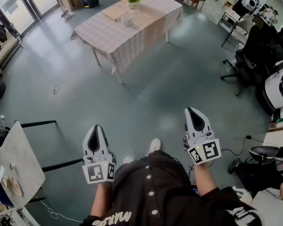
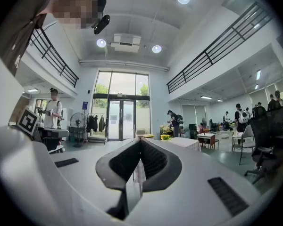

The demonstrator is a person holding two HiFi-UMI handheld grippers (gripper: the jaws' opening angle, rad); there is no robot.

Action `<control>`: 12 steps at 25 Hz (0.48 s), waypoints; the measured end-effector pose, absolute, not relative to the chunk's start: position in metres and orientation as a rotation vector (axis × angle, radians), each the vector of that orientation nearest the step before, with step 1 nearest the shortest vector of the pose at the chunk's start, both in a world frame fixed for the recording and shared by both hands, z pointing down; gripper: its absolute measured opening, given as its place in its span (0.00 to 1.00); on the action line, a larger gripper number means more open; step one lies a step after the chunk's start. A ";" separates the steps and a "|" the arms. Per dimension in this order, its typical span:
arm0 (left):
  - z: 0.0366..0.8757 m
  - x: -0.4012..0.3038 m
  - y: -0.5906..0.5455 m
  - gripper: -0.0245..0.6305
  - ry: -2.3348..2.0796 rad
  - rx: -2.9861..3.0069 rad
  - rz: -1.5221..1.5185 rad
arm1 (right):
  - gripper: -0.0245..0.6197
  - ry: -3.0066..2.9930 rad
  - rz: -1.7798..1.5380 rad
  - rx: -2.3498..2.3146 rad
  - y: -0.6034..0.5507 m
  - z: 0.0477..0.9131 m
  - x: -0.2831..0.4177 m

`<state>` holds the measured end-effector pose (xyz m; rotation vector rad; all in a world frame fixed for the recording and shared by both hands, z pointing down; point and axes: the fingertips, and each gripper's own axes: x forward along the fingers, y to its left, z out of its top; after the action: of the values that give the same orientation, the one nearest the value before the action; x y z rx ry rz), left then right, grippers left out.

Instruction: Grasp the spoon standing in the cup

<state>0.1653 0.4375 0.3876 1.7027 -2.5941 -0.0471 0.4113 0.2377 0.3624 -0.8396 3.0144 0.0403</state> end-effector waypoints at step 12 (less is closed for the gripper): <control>0.388 0.166 0.436 0.06 -2.590 1.704 -0.032 | 0.03 2.988 0.016 -0.844 0.236 0.361 0.412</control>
<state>0.1661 0.4359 0.3878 1.7042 -2.5899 -0.0324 0.4121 0.2362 0.3612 -0.8443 2.9881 0.0164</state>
